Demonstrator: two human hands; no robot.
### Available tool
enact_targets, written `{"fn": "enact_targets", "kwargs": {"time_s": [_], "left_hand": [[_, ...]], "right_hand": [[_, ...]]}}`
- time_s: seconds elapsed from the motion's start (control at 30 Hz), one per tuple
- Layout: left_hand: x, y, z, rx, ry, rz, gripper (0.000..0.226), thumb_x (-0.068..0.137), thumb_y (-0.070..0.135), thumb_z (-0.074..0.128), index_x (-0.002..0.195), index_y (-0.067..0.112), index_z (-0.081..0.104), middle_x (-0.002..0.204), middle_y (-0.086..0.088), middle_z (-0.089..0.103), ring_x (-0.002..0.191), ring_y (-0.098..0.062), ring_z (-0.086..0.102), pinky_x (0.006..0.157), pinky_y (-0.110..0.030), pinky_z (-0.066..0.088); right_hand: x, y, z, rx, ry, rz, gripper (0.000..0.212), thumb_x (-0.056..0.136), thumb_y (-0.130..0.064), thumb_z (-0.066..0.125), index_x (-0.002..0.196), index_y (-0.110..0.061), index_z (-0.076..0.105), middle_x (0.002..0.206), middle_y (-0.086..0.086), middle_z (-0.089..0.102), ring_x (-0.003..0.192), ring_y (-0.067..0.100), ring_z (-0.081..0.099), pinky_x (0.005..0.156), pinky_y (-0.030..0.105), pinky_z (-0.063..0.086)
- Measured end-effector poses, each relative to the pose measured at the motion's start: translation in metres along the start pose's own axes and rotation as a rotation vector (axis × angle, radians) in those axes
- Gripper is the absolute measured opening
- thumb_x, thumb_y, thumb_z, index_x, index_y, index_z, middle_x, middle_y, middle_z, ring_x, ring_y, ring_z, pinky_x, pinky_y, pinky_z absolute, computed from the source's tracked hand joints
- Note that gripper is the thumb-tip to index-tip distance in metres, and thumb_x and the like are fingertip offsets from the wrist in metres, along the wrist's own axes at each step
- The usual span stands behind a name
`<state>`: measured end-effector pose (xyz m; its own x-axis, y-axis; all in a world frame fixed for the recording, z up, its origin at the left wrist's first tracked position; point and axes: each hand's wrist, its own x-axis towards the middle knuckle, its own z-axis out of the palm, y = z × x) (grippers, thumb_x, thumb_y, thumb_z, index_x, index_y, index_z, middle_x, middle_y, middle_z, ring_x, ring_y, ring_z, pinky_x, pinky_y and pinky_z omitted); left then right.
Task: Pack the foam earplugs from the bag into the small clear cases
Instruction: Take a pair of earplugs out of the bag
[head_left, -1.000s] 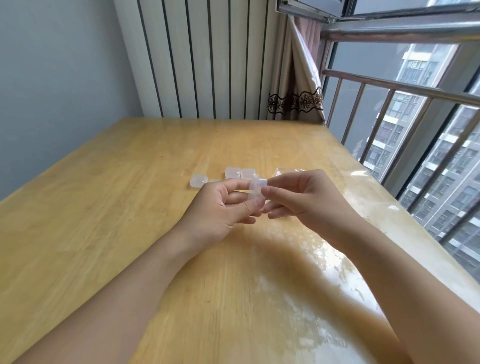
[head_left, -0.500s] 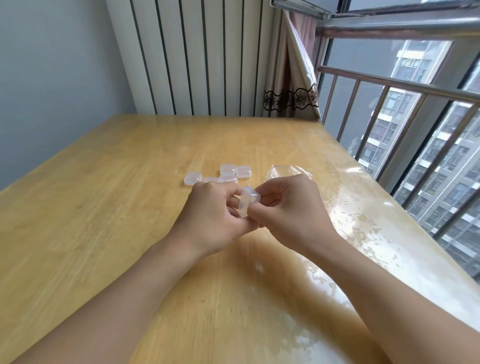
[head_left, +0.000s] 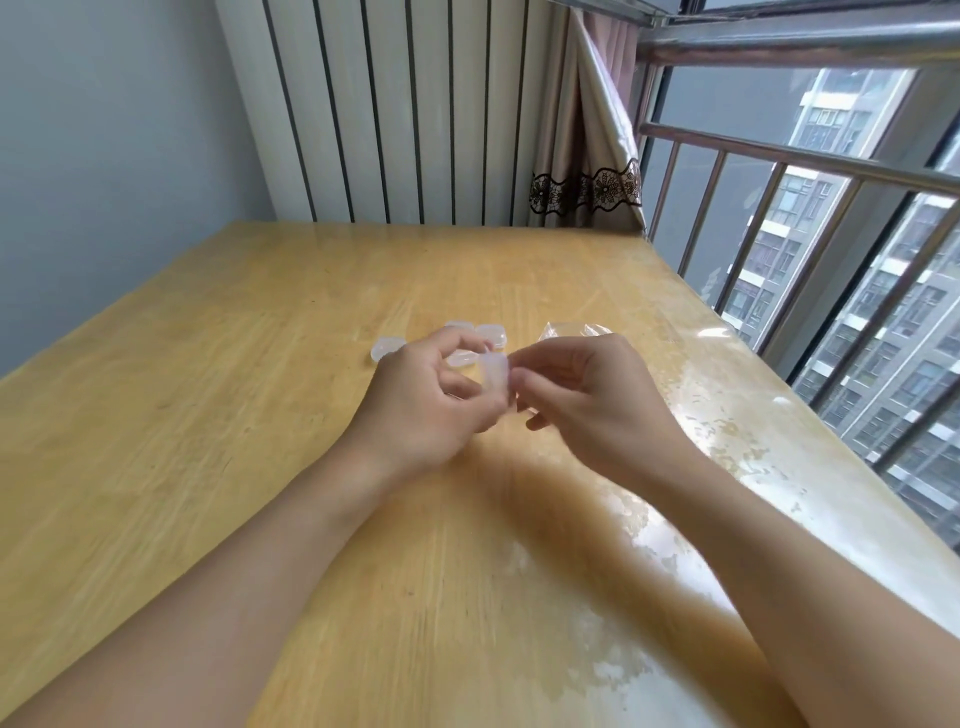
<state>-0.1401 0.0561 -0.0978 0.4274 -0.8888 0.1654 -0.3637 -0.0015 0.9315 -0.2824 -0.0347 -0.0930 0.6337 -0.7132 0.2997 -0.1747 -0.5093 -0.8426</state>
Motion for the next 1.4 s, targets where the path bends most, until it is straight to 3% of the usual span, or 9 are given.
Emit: {"fn": "enact_targets", "kwargs": {"time_s": [0.1, 0.27, 0.4, 0.53, 0.77, 1.03, 1.1, 1.27, 1.4], "left_hand": [[0.000, 0.007, -0.003, -0.402, -0.006, -0.176, 0.039, 0.088, 0.020, 0.075, 0.117, 0.006, 0.054, 0.090, -0.012, 0.079, 0.084, -0.027, 0.077, 0.077, -0.029, 0.062], [0.001, 0.005, 0.002, -0.595, -0.005, -0.276, 0.038, 0.089, 0.019, 0.073, 0.118, 0.002, 0.054, 0.110, -0.017, 0.075, 0.089, -0.033, 0.076, 0.089, -0.037, 0.061], [0.002, 0.004, 0.003, -0.491, 0.044, -0.130, 0.025, 0.091, 0.011, 0.071, 0.109, 0.004, 0.055, 0.093, -0.013, 0.079, 0.088, -0.028, 0.077, 0.079, -0.029, 0.062], [0.001, -0.003, 0.008, -0.238, 0.129, 0.055, 0.015, 0.088, 0.012, 0.075, 0.103, 0.013, 0.074, 0.086, -0.003, 0.080, 0.086, -0.017, 0.077, 0.085, -0.031, 0.060], [-0.004, -0.006, 0.016, -0.098, 0.247, 0.182, 0.014, 0.083, 0.010, 0.079, 0.096, 0.013, 0.076, 0.066, 0.023, 0.072, 0.065, 0.005, 0.071, 0.063, -0.008, 0.049], [-0.001, -0.007, 0.013, 0.034, 0.281, 0.265, 0.013, 0.083, 0.010, 0.079, 0.095, 0.011, 0.076, 0.080, 0.009, 0.073, 0.068, 0.007, 0.072, 0.063, -0.006, 0.050], [0.000, -0.007, 0.014, 0.030, 0.292, 0.269, 0.010, 0.083, 0.013, 0.079, 0.092, 0.013, 0.075, 0.082, 0.009, 0.074, 0.070, 0.002, 0.073, 0.062, -0.010, 0.053], [0.007, -0.011, 0.009, -0.080, 0.308, 0.197, 0.015, 0.085, 0.032, 0.078, 0.092, 0.019, 0.076, 0.079, 0.000, 0.079, 0.076, -0.018, 0.077, 0.075, -0.044, 0.063], [0.007, -0.015, 0.005, -0.194, 0.269, 0.096, 0.023, 0.088, 0.030, 0.076, 0.101, 0.012, 0.073, 0.087, -0.011, 0.078, 0.076, -0.025, 0.077, 0.072, -0.046, 0.064]], "right_hand": [[0.003, 0.002, -0.011, 0.049, -0.113, -0.031, 0.035, 0.082, -0.026, 0.082, 0.113, -0.014, 0.073, 0.098, -0.007, 0.076, 0.087, 0.008, 0.072, 0.073, 0.024, 0.058], [-0.002, 0.003, 0.003, -0.146, 0.109, -0.198, 0.031, 0.075, -0.005, 0.086, 0.091, -0.017, 0.063, 0.087, -0.012, 0.069, 0.083, 0.001, 0.068, 0.070, 0.016, 0.056], [0.002, 0.006, -0.002, -0.129, 0.173, -0.207, 0.021, 0.076, -0.001, 0.085, 0.086, -0.008, 0.068, 0.084, -0.003, 0.074, 0.080, 0.003, 0.072, 0.069, 0.018, 0.060], [-0.001, 0.006, 0.002, -0.159, 0.258, -0.303, 0.018, 0.077, -0.013, 0.087, 0.084, -0.008, 0.072, 0.081, -0.002, 0.075, 0.076, 0.008, 0.072, 0.074, 0.021, 0.061], [0.000, 0.009, 0.002, -0.264, 0.255, -0.356, 0.016, 0.076, -0.008, 0.084, 0.085, -0.008, 0.072, 0.079, -0.003, 0.072, 0.073, 0.011, 0.071, 0.070, 0.033, 0.060], [0.008, 0.012, 0.006, -0.235, 0.181, -0.400, 0.013, 0.074, -0.003, 0.080, 0.079, -0.003, 0.069, 0.074, 0.001, 0.069, 0.069, 0.014, 0.068, 0.066, 0.027, 0.059], [0.009, 0.013, 0.006, -0.234, 0.155, -0.409, 0.015, 0.073, -0.003, 0.081, 0.080, -0.002, 0.068, 0.076, 0.001, 0.067, 0.069, 0.014, 0.067, 0.066, 0.027, 0.059], [0.009, 0.015, 0.012, -0.223, 0.174, -0.457, 0.021, 0.075, -0.004, 0.083, 0.086, -0.007, 0.065, 0.086, 0.001, 0.070, 0.076, 0.013, 0.066, 0.070, 0.022, 0.060], [0.004, 0.007, 0.010, -0.112, 0.179, -0.382, 0.027, 0.076, -0.024, 0.088, 0.087, -0.020, 0.063, 0.094, 0.001, 0.075, 0.089, 0.010, 0.073, 0.074, 0.022, 0.060]]}}
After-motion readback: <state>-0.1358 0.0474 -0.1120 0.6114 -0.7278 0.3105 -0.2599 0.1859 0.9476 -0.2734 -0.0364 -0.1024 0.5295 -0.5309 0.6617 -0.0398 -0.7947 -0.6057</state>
